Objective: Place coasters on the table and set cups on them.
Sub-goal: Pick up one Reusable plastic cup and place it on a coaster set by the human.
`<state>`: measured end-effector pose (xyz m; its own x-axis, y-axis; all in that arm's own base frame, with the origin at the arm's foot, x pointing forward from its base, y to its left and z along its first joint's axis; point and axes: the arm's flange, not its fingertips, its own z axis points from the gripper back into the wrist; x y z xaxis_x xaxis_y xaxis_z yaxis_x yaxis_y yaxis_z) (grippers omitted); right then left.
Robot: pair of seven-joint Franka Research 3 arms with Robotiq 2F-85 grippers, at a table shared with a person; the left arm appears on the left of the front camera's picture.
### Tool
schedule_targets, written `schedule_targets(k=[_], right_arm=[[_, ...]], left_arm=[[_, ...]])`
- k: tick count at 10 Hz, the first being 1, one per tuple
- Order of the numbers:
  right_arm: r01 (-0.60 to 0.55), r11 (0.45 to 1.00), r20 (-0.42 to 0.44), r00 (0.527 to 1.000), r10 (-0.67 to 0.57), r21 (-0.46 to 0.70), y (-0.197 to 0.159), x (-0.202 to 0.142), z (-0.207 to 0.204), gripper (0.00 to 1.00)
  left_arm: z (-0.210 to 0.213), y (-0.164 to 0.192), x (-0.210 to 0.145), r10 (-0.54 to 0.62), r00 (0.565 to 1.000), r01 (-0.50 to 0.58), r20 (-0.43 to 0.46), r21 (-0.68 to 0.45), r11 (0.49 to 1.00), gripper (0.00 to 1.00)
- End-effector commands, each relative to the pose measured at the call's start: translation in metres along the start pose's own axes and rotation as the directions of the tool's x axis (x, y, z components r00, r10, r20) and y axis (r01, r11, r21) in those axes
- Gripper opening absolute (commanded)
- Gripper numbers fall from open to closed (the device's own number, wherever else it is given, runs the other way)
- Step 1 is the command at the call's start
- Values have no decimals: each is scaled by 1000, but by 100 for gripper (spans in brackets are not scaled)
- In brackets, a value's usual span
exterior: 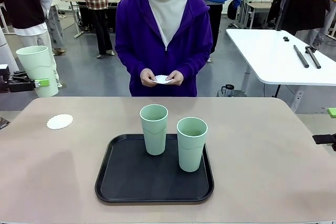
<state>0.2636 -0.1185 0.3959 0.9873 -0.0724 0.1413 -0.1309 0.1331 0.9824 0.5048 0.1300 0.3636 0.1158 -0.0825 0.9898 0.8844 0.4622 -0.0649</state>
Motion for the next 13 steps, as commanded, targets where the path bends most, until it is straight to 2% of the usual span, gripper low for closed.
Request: schedule_targets(k=[1,10,11,13], right_arm=[[-4,1000,7,1000,4,12,2,1,0,100],[-4,1000,7,1000,4,12,2,1,0,100],[-4,1000,7,1000,4,12,2,1,0,100],[-4,1000,7,1000,4,12,2,1,0,100]], left_arm=[[6,1,8,-21,1000,22,-14,39,999,84],[4,2,-2,-2,1000,2,-18,24,1000,84],[1,12,-20,-26,999,25,-19,-14,1000,84],[2,21,-31,-50,998,54,45,-85,995,84]])
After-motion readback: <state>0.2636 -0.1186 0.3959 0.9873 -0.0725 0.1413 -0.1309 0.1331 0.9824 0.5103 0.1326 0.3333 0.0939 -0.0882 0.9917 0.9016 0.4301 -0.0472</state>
